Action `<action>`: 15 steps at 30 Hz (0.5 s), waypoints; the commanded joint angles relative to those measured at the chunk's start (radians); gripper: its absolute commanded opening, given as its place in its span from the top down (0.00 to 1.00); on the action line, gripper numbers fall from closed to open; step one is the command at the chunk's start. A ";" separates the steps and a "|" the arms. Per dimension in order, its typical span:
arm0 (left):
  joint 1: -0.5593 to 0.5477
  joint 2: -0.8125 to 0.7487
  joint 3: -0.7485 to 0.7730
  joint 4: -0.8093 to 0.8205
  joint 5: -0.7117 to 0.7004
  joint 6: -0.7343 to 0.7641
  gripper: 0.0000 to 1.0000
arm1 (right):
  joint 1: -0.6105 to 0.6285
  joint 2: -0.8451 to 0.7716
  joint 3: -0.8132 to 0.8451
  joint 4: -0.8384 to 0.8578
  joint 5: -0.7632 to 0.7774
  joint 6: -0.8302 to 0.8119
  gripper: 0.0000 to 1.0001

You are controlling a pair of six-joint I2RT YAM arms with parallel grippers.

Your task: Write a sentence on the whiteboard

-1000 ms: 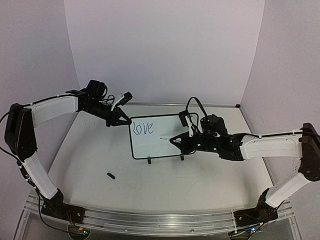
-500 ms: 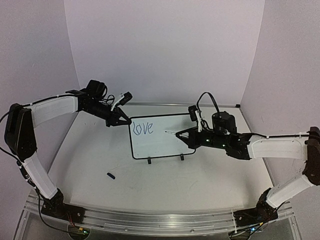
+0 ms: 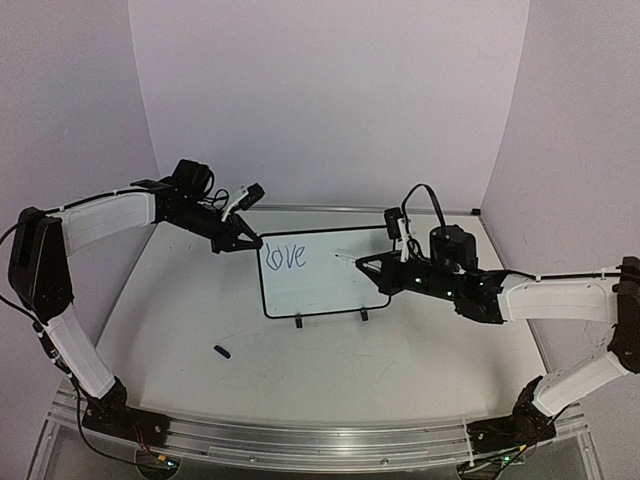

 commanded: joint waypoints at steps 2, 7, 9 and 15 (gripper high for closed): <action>0.007 -0.033 -0.013 0.009 -0.090 0.028 1.00 | -0.003 0.011 0.046 0.057 0.037 0.003 1.00; 0.007 -0.028 -0.011 0.008 -0.087 0.028 1.00 | -0.003 0.040 0.074 0.062 0.046 0.006 1.00; 0.007 -0.028 -0.009 0.007 -0.086 0.028 1.00 | -0.003 0.055 0.087 0.062 0.044 0.009 1.00; 0.006 -0.030 -0.011 0.007 -0.086 0.029 1.00 | -0.003 0.092 0.126 0.065 0.049 0.010 1.00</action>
